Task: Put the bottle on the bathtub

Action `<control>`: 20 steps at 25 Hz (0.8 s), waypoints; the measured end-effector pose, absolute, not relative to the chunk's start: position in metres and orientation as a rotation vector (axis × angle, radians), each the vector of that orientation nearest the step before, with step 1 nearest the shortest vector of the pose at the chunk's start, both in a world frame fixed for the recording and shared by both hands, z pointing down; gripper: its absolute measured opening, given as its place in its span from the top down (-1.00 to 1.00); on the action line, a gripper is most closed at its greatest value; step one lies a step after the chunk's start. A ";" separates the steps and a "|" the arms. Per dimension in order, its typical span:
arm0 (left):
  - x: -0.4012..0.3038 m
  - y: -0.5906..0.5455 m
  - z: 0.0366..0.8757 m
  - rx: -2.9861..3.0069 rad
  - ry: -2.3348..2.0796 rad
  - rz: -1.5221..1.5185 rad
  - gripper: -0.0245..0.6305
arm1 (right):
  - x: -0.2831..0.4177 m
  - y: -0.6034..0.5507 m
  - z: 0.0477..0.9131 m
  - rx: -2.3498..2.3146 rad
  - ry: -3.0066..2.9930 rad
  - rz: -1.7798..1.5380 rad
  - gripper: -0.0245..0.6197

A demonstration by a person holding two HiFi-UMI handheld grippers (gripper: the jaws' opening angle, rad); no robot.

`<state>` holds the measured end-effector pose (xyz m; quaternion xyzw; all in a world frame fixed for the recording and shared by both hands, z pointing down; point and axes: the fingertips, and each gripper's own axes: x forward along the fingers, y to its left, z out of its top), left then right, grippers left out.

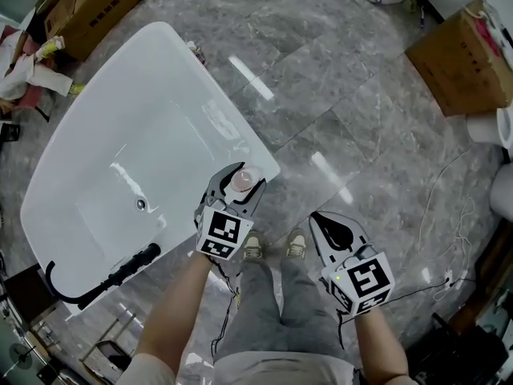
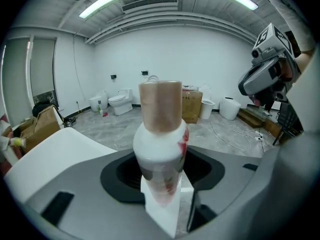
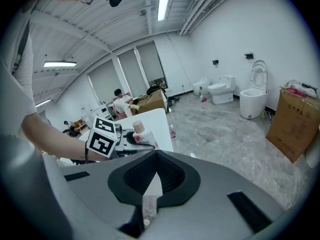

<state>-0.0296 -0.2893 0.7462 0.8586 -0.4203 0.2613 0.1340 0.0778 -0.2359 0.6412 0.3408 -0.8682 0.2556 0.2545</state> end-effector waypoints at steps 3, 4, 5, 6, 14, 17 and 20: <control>-0.028 -0.287 0.753 2.477 -1.230 0.782 0.19 | 0.079 -0.233 0.645 0.948 -2.336 0.705 0.84; -0.027 -0.287 0.752 2.472 -1.233 0.791 0.19 | 0.079 -0.232 0.644 0.954 -2.331 0.708 0.84; -0.026 -0.287 0.752 2.469 -1.237 0.797 0.19 | 0.079 -0.232 0.644 0.957 -2.330 0.710 0.84; -0.026 -0.287 0.751 2.471 -1.240 0.802 0.19 | 0.079 -0.231 0.644 0.959 -2.327 0.712 0.84; -0.028 -0.282 0.752 2.401 -1.256 0.809 -0.08 | 0.076 -0.227 0.629 0.969 -2.329 0.720 0.84; -0.035 -0.277 0.742 2.357 -1.241 0.790 -0.17 | 0.075 -0.227 0.609 0.976 -2.338 0.679 0.84; -0.043 -0.274 0.714 2.359 -1.274 0.776 -0.17 | 0.076 -0.228 0.582 0.992 -2.364 0.645 0.84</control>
